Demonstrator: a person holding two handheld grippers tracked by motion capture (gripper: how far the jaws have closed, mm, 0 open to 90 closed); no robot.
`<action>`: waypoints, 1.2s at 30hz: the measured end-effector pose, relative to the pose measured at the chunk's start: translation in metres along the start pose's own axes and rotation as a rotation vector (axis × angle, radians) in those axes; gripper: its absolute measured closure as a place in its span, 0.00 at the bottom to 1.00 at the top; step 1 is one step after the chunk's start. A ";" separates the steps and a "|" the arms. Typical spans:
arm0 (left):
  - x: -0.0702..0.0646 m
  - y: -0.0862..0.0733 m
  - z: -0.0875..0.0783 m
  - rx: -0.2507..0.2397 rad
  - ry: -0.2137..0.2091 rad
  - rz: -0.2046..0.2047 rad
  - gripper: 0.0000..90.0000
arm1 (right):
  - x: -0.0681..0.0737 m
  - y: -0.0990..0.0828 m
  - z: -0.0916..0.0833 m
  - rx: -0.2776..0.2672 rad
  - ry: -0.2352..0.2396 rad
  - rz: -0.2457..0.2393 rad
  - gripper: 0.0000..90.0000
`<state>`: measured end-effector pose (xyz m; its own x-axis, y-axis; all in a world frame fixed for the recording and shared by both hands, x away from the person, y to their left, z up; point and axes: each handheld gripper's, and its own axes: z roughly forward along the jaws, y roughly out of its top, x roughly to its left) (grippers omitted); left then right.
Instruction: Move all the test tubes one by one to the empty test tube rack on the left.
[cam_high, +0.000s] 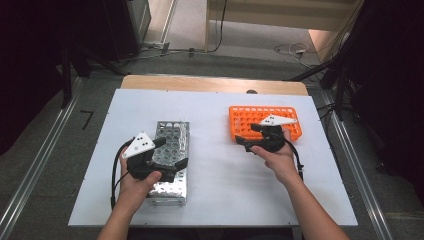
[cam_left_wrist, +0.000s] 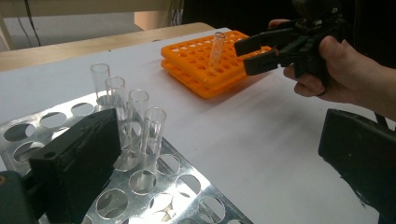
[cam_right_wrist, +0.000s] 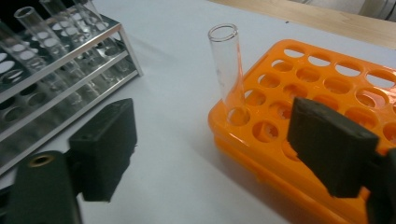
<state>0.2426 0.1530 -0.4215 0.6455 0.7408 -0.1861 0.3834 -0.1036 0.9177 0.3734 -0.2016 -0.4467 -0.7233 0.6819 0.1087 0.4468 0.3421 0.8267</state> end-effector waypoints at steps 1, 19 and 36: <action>0.000 0.000 0.000 0.002 0.001 -0.001 0.00 | 0.000 0.000 0.003 0.002 -0.001 0.001 0.24; 0.001 -0.001 0.000 0.009 0.005 -0.006 0.00 | -0.002 0.006 0.034 0.025 -0.097 -0.008 0.64; -0.005 -0.002 0.006 0.026 -0.006 0.004 0.00 | 0.000 0.003 0.044 0.009 -0.159 -0.034 0.82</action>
<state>0.2430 0.1458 -0.4245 0.6512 0.7362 -0.1842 0.3978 -0.1244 0.9090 0.3978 -0.1718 -0.4686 -0.6460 0.7633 -0.0090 0.4286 0.3724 0.8232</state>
